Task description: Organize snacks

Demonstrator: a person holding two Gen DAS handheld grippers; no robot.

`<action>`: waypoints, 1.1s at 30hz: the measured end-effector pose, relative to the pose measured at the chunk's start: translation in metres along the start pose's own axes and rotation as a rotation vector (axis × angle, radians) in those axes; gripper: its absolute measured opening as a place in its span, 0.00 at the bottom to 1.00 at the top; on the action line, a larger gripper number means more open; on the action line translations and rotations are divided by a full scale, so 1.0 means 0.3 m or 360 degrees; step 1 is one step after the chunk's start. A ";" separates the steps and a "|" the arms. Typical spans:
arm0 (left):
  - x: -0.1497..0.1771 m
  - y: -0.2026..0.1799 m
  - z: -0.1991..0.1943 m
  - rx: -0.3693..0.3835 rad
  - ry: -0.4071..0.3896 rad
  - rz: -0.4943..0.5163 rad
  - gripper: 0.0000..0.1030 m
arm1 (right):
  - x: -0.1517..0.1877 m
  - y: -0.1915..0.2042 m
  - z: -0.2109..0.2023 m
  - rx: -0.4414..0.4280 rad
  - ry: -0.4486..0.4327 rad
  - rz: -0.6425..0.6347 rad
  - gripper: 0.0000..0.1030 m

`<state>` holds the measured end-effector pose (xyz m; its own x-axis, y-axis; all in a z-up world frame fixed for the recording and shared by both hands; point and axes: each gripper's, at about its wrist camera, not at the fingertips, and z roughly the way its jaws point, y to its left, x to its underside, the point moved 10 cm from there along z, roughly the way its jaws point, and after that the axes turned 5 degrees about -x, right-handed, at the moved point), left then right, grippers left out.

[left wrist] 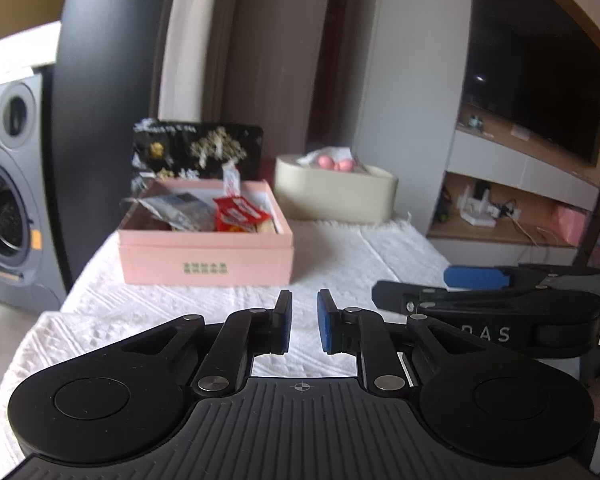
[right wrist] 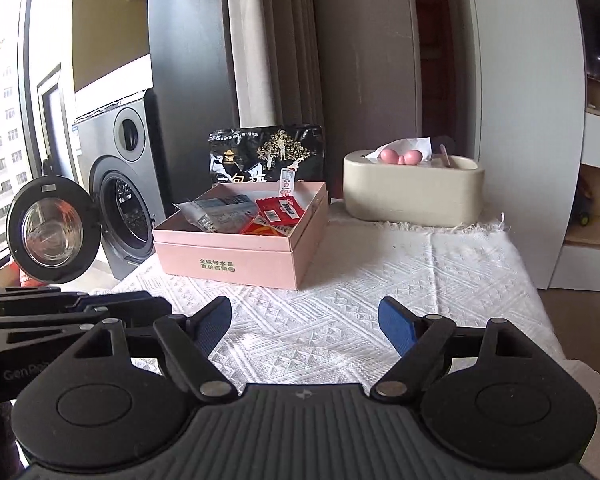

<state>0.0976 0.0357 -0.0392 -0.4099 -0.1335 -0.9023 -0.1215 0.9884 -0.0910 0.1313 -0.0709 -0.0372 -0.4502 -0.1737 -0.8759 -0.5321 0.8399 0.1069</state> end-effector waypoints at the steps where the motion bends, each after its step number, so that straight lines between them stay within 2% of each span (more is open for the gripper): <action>1: -0.002 0.002 -0.007 -0.0056 -0.0015 0.0016 0.18 | 0.001 0.001 0.000 -0.0001 0.0001 0.0002 0.79; 4: -0.009 0.013 -0.023 -0.0255 -0.0068 0.0092 0.18 | 0.001 0.003 -0.001 -0.0003 -0.0001 0.0003 0.79; 5: -0.010 0.011 -0.025 -0.0276 -0.0078 0.0106 0.18 | 0.001 0.004 -0.001 -0.0002 -0.0003 0.0001 0.79; 9: -0.012 0.002 -0.024 -0.0181 -0.0040 0.0049 0.18 | -0.003 0.013 -0.004 -0.0006 -0.0013 -0.0012 0.79; 33: 0.007 0.002 -0.021 -0.0203 0.0021 0.0042 0.18 | 0.009 0.013 -0.004 -0.0019 0.0004 0.0013 0.79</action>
<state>0.0911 0.0356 -0.0384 -0.4259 -0.1092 -0.8981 -0.2240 0.9745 -0.0123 0.1270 -0.0688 -0.0387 -0.4564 -0.1685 -0.8737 -0.5372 0.8350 0.1195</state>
